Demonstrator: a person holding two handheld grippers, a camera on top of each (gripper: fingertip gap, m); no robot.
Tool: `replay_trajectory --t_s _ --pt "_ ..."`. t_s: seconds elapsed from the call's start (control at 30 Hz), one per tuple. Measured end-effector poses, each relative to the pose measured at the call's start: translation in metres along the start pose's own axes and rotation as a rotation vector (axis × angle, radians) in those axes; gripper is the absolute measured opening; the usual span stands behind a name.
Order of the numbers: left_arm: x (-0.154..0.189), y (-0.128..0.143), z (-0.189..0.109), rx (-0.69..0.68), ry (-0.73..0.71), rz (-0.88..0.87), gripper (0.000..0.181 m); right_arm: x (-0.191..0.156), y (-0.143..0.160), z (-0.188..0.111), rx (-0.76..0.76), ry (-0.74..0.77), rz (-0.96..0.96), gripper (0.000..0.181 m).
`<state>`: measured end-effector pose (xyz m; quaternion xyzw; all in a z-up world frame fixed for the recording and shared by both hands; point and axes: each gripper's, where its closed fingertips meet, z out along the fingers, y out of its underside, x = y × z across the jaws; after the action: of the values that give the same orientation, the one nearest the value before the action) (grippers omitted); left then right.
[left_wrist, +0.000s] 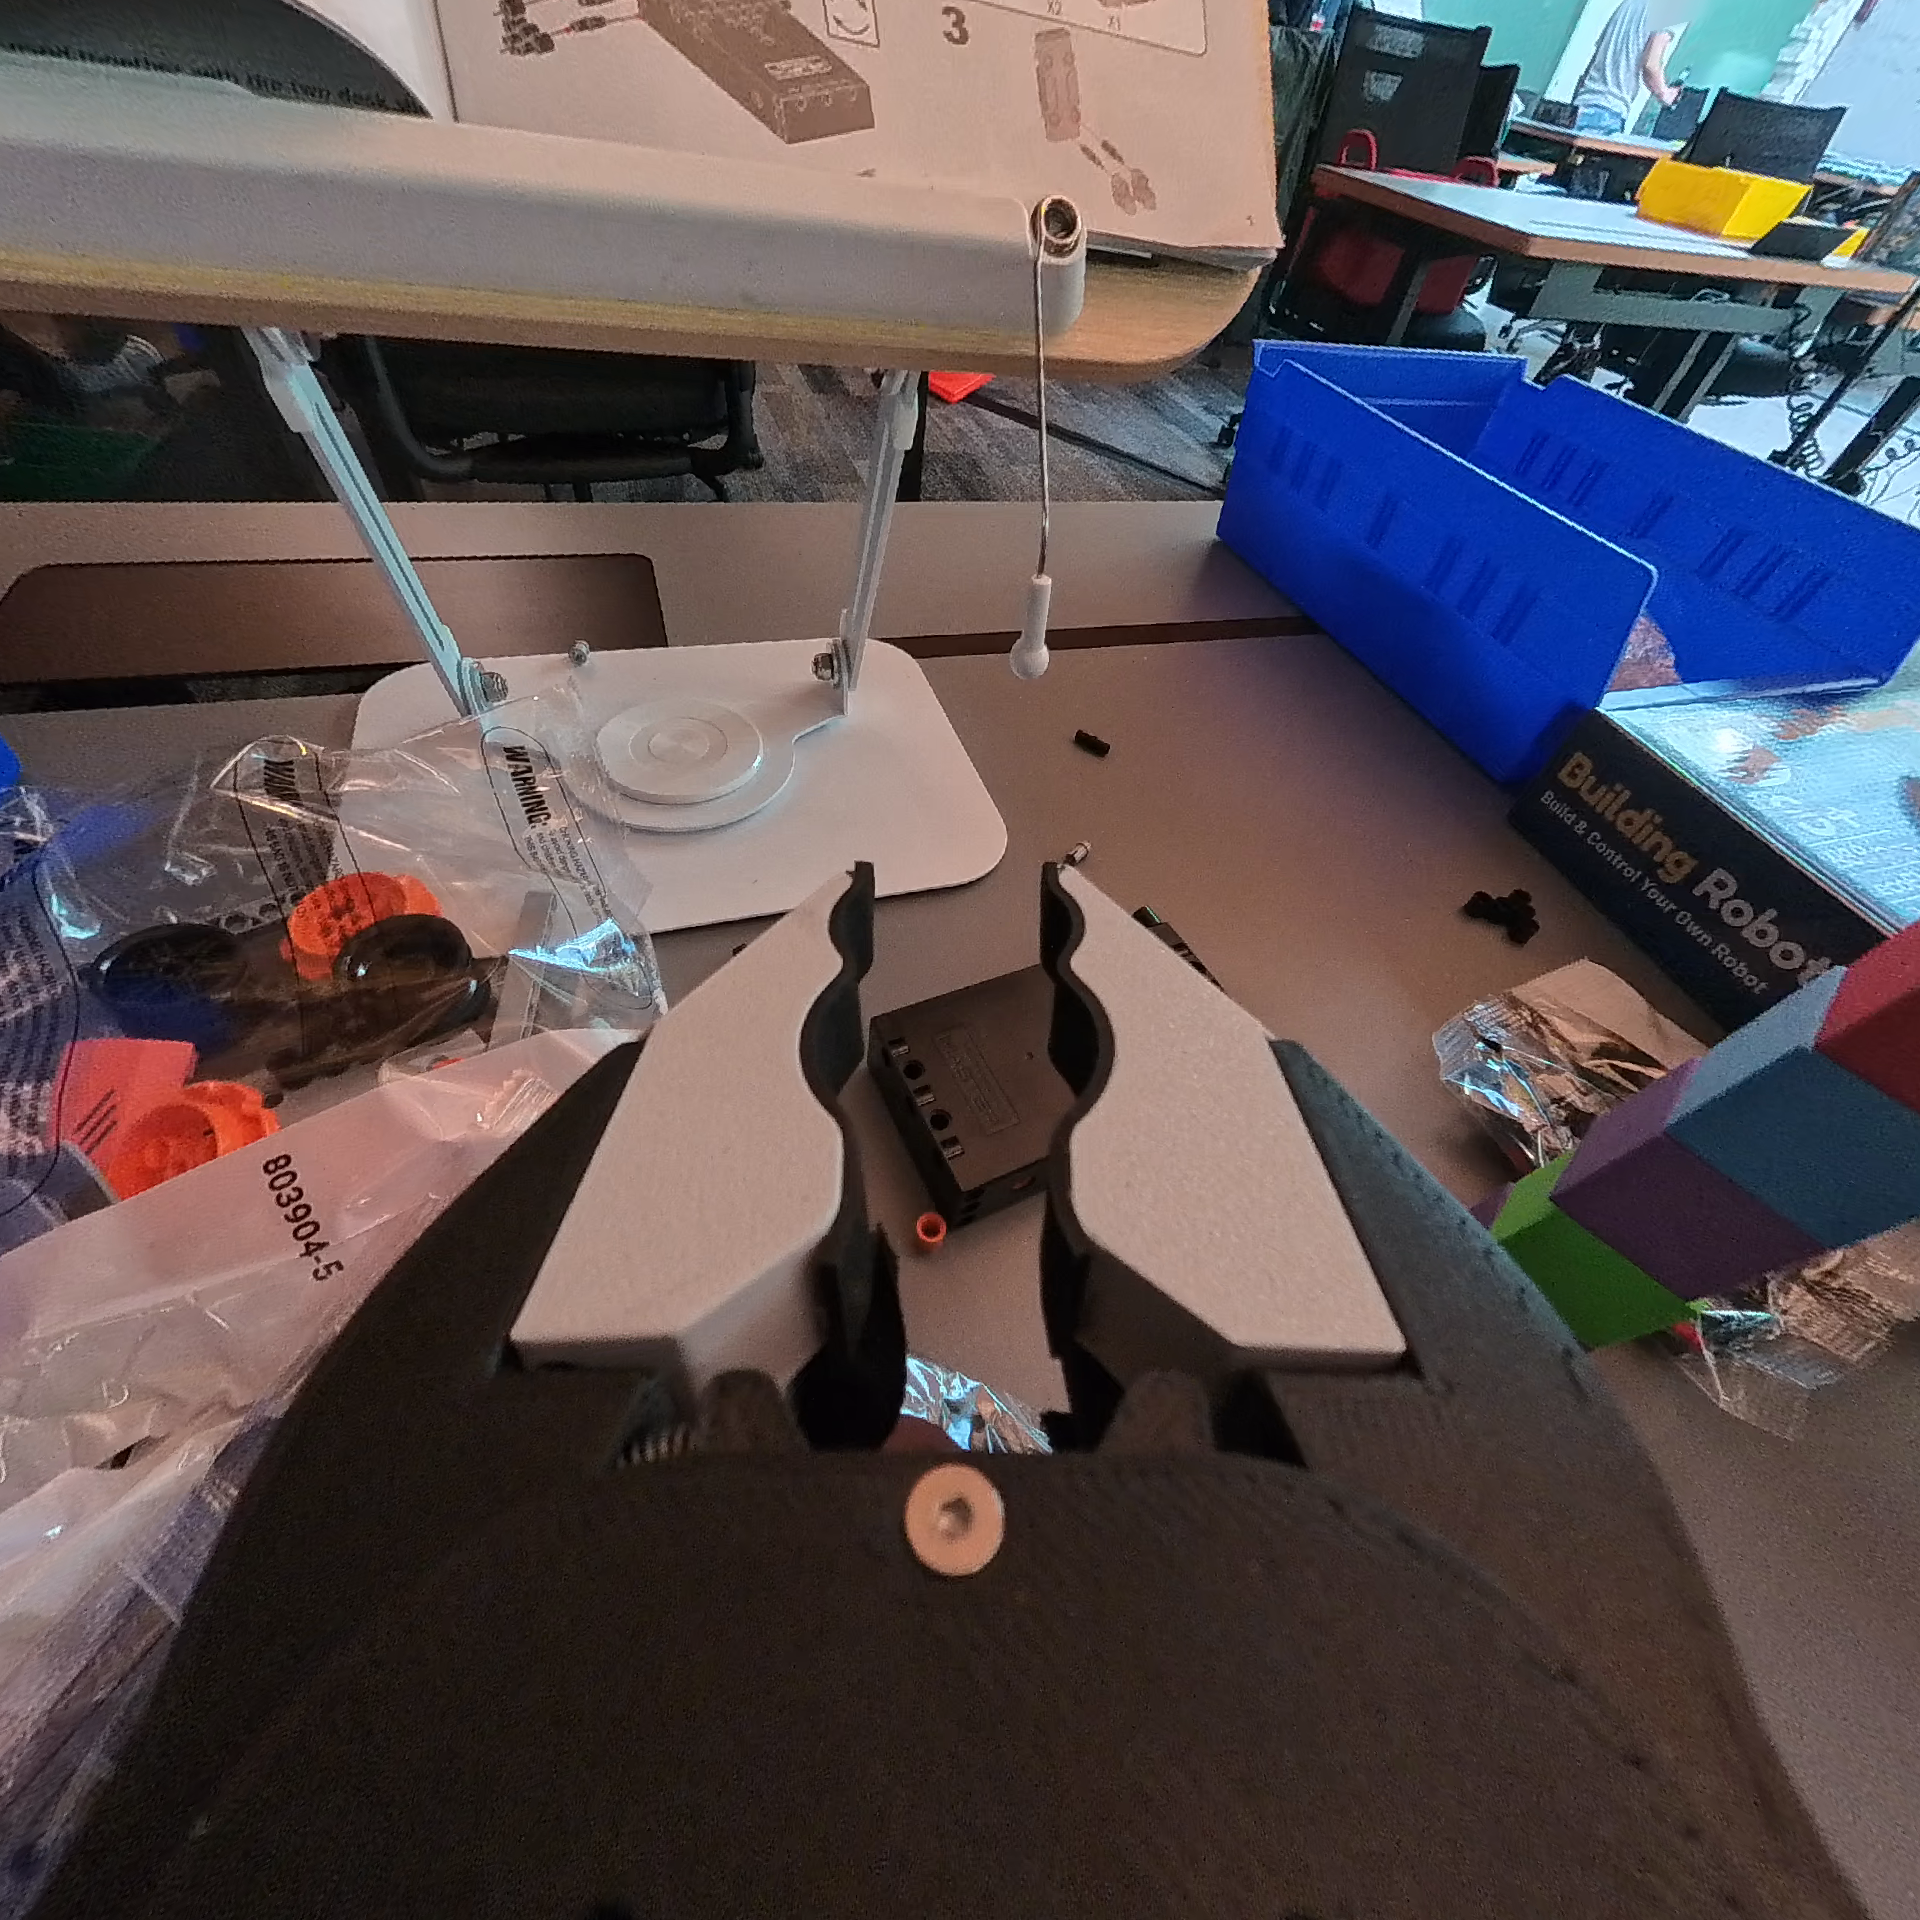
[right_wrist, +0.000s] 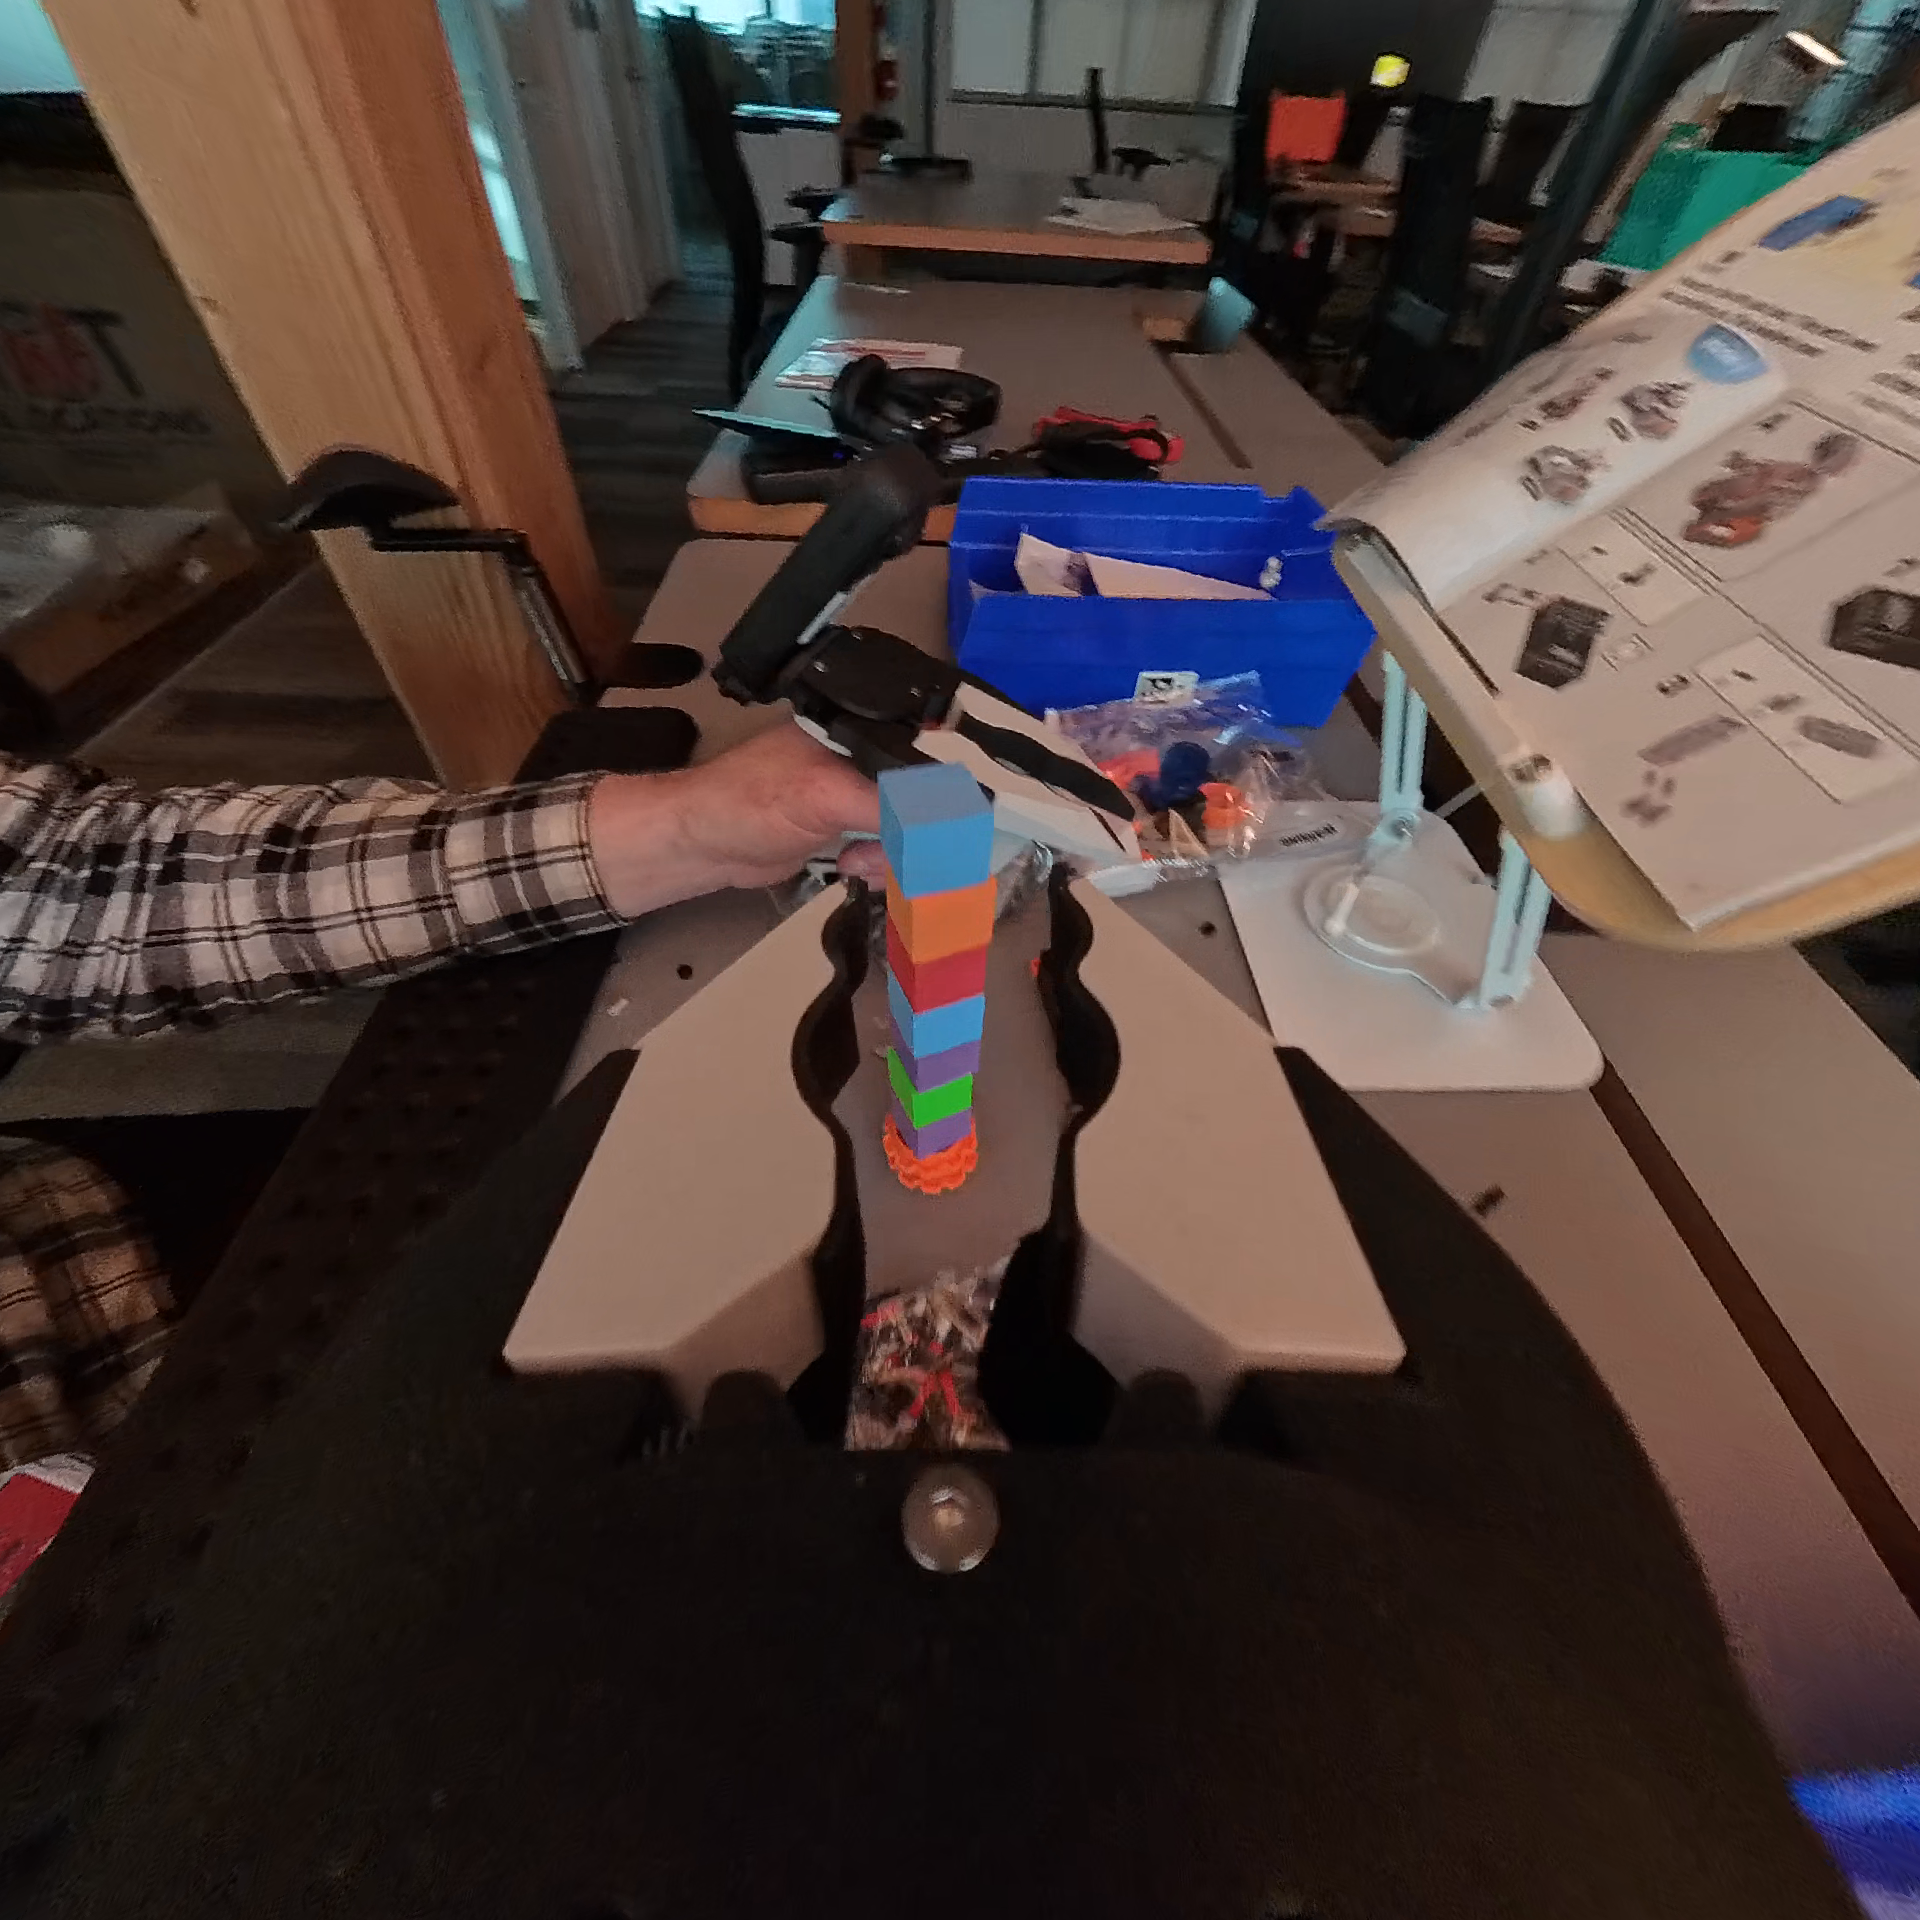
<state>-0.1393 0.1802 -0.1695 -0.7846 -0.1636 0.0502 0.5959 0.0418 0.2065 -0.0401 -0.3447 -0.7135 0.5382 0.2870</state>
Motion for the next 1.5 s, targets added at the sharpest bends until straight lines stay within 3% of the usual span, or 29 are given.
replay_trajectory --t_s 0.4,0.6,0.77,1.07,1.37,1.5 --pt "0.002 -0.002 -0.002 0.002 -0.014 0.072 0.021 0.02 0.089 -0.06 -0.026 0.422 0.16 0.025" --pt "0.005 0.005 0.002 -0.043 -0.027 0.129 0.013 0.019 0.117 -0.069 0.004 0.459 0.195 0.009" --pt "-0.001 0.007 -0.001 -0.067 -0.037 0.162 0.005 0.021 0.111 -0.083 0.061 0.492 0.158 0.0" --pt "0.037 0.046 -0.02 -0.293 0.254 0.361 0.0 0.018 0.106 -0.094 0.107 0.5 0.137 0.0" --pt "0.076 0.056 -0.049 -0.3 0.547 0.344 0.0 0.014 0.106 -0.089 0.094 0.485 0.106 0.0" --pt "0.096 0.077 -0.054 -0.385 0.658 0.369 0.0 0.014 0.103 -0.092 0.12 0.479 0.122 0.0"
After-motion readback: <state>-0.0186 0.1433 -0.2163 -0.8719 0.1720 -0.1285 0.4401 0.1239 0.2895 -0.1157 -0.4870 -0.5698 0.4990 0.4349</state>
